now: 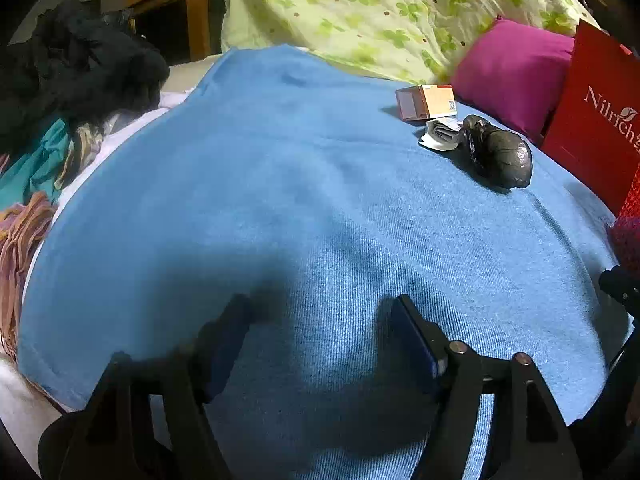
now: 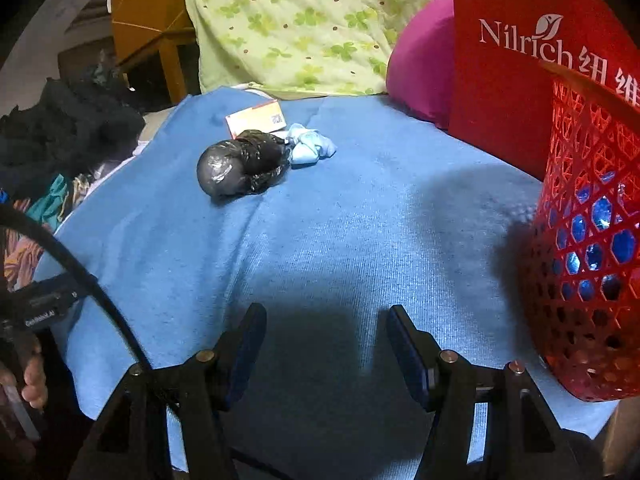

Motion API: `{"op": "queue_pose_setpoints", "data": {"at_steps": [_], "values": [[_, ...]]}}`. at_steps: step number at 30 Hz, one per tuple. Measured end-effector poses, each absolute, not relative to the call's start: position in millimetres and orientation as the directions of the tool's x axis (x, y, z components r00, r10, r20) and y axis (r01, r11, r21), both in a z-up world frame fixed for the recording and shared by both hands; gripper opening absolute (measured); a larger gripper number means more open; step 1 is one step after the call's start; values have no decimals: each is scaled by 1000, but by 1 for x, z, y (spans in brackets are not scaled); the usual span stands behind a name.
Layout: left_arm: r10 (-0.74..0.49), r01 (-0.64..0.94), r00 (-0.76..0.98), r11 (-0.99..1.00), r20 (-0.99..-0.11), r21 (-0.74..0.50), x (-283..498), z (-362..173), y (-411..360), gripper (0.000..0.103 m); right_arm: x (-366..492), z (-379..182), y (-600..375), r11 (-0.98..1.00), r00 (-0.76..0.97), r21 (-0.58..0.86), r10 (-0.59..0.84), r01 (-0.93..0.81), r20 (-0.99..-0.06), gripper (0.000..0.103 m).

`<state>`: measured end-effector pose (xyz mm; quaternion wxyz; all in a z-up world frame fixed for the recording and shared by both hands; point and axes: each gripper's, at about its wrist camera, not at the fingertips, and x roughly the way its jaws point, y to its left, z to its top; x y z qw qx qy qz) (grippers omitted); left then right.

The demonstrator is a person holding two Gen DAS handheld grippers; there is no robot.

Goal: Collect trash
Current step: 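Move both grippers back over the blanket toward the black bag and white box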

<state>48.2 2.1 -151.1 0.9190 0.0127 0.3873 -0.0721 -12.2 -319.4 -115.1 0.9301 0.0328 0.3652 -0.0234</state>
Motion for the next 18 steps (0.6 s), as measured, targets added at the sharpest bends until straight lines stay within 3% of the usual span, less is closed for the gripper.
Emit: {"op": "queue_pose_setpoints", "data": {"at_steps": [18], "values": [[-117,139,671,990,-732,-32,50,-157,6,87,-7,-125,-315,996,692,-2,-65,91,-719,67]]}}
